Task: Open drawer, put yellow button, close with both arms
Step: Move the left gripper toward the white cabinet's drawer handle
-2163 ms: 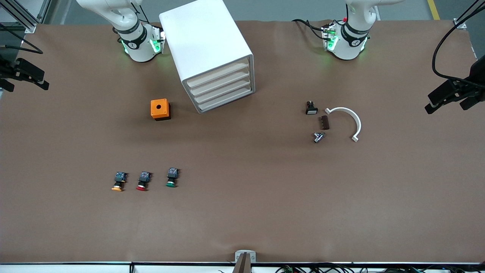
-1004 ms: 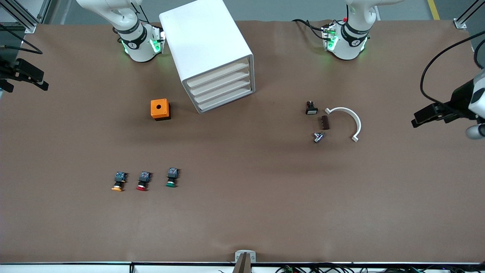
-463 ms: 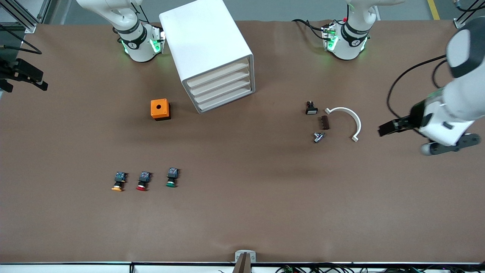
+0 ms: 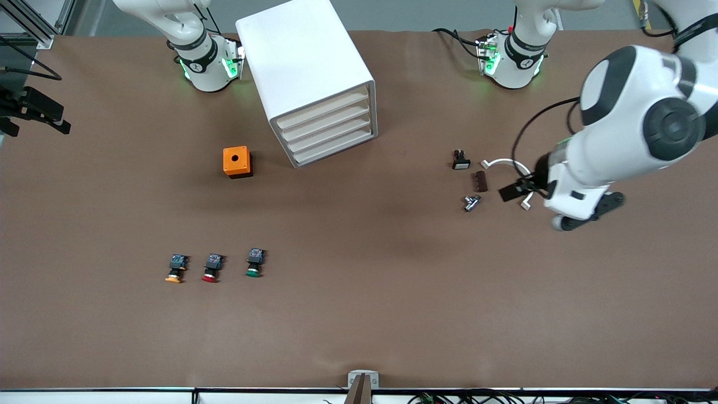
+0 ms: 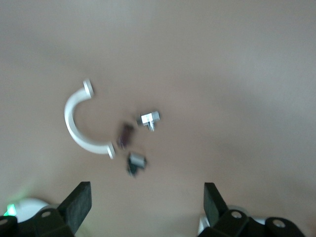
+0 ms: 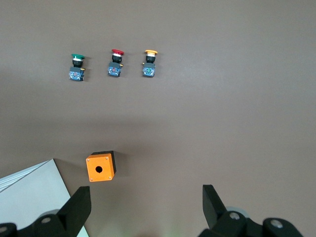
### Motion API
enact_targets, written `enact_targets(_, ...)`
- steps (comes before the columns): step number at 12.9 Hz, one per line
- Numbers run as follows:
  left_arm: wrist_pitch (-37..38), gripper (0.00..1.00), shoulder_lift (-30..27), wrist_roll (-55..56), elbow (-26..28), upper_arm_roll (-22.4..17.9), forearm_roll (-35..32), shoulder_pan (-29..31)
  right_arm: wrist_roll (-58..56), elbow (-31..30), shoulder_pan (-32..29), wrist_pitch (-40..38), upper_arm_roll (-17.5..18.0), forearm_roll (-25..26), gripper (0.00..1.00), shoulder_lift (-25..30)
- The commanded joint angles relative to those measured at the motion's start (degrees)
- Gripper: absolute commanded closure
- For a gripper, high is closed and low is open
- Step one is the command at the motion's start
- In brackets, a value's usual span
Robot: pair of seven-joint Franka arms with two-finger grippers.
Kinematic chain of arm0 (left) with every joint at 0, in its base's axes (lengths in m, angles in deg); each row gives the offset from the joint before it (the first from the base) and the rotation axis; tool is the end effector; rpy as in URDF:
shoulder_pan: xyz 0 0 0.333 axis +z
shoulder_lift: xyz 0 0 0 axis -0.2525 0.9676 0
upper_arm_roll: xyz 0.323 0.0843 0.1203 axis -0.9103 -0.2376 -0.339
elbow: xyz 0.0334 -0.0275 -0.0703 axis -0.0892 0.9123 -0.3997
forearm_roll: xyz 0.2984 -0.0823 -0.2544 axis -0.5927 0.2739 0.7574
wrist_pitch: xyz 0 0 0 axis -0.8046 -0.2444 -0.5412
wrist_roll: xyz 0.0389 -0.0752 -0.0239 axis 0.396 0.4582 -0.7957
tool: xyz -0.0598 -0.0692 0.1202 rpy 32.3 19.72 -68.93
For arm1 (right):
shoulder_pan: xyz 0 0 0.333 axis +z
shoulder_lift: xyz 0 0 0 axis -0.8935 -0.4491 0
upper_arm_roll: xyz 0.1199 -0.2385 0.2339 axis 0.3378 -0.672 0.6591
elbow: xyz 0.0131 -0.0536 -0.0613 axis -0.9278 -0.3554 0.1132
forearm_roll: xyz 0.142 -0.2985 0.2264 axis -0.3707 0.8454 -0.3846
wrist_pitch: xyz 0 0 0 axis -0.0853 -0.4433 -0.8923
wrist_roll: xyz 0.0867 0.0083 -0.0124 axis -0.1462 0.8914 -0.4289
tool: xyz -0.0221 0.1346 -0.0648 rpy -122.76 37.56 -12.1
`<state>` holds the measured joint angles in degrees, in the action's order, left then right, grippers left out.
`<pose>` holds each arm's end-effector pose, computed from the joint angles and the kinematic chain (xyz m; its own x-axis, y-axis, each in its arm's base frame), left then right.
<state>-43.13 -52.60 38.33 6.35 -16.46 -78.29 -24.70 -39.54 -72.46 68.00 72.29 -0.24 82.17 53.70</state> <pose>0.5993 -0.2141 0.4868 0.8461 0.4463 -0.2914 0.4559 -0.8892 -0.0382 0.5226 -0.0422 0.6488 0.9994 0.0332 -0.0103 0.0330 -0.9993 -0.0149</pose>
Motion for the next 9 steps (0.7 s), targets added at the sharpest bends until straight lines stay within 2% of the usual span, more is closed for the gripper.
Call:
enact_targets(1,6.77,0.00,5.34,9.55,-6.07,-0.15,6.50,-2.39,-0.08,-1.04,-1.26,0.25,0.37,0.64,0.00,1.22)
enact_targets(4,8.64,0.00,8.51,24.66,-6.87,-0.15,14.32,-5.03,-0.17,-1.04,-1.61,0.34,0.37,0.64,0.00,1.22)
enact_targets(9,8.81,0.00,15.63,49.19,-7.05,0.02,30.85,-5.74,-0.08,-1.04,-2.14,0.34,0.37,0.64,0.00,1.13)
